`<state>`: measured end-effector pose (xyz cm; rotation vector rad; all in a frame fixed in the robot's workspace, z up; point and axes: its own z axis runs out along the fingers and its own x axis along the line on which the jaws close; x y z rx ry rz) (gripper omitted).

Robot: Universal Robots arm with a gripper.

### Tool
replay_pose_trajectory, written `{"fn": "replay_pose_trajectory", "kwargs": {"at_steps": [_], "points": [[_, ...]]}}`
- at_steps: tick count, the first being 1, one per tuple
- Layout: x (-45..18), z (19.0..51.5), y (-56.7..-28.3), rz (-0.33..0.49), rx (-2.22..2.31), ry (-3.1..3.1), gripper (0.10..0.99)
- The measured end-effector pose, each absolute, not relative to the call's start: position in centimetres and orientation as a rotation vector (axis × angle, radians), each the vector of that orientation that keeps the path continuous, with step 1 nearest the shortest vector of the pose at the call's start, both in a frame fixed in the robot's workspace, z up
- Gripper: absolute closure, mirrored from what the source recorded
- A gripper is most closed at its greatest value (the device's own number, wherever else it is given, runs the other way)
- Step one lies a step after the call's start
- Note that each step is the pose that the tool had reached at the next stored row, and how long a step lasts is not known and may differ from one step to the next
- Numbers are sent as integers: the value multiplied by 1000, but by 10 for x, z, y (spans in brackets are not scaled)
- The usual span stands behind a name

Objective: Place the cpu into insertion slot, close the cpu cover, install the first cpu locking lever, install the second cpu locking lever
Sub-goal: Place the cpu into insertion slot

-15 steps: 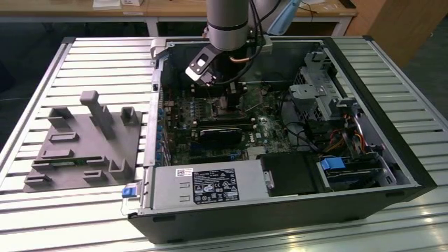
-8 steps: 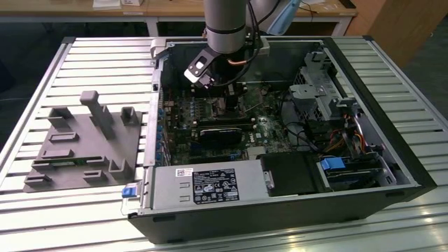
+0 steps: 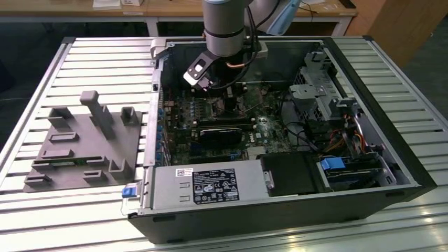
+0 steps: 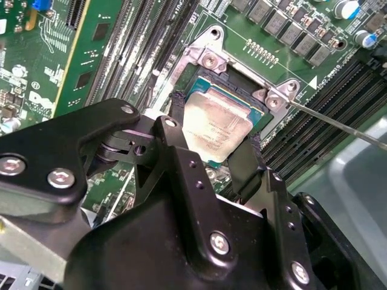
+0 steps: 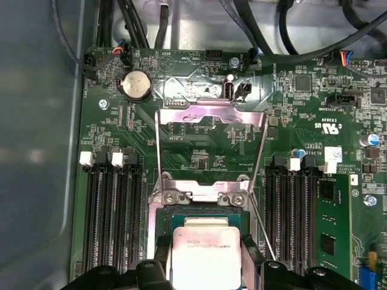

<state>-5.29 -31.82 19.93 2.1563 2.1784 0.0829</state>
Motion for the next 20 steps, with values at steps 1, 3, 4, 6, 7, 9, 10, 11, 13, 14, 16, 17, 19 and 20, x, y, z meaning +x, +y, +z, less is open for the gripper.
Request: {"fn": "replay_pose_trajectory", "kwargs": {"at_steps": [1, 3, 4, 6, 7, 9, 10, 11, 13, 14, 16, 17, 19, 20], "points": [[-53, 199, -318, 83, 2158, 2177, 549], [-53, 198, -318, 82, 2159, 2175, 549], [-53, 198, -318, 83, 2160, 2174, 549], [-53, 197, -318, 83, 2162, 2173, 549], [-53, 196, -318, 83, 2162, 2173, 549], [-53, 196, -318, 82, 2162, 2172, 549], [-53, 196, -318, 82, 2162, 2172, 549], [-53, 195, -318, 83, 2162, 2172, 549], [-53, 194, -318, 82, 2162, 2172, 549], [-53, 194, -318, 82, 2162, 2172, 549], [-53, 194, -318, 82, 2162, 2172, 549], [-53, 194, -318, 82, 2162, 2172, 549], [-53, 194, -318, 82, 2162, 2172, 549], [-53, 194, -318, 82, 2162, 2172, 549]]}}
